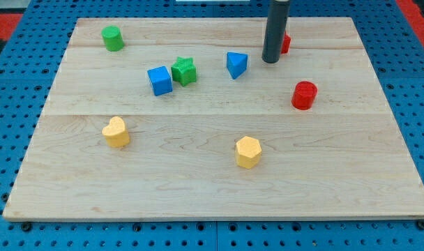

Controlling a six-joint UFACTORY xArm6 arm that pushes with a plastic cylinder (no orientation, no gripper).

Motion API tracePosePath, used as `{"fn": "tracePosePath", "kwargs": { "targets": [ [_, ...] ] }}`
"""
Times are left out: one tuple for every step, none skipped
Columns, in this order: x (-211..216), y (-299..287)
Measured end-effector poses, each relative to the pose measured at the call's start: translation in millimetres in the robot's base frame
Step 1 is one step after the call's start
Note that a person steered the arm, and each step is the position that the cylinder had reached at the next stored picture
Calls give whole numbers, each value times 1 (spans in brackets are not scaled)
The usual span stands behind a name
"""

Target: Move the red star to the top center

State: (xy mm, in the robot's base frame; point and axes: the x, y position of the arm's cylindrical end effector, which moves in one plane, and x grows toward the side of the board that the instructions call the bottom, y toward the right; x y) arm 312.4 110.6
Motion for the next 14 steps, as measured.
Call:
{"fn": "tracePosePath", "kwargs": {
  "targets": [
    [0, 13],
    [-1, 28],
    [-21, 33],
    [-38, 41],
    [-48, 49],
    [-48, 62],
    [-49, 66],
    [-58, 51],
    [-63, -19],
    [-63, -72],
    [-63, -76],
    [-79, -40],
    [-85, -48],
    [-89, -60]
  ]
}}
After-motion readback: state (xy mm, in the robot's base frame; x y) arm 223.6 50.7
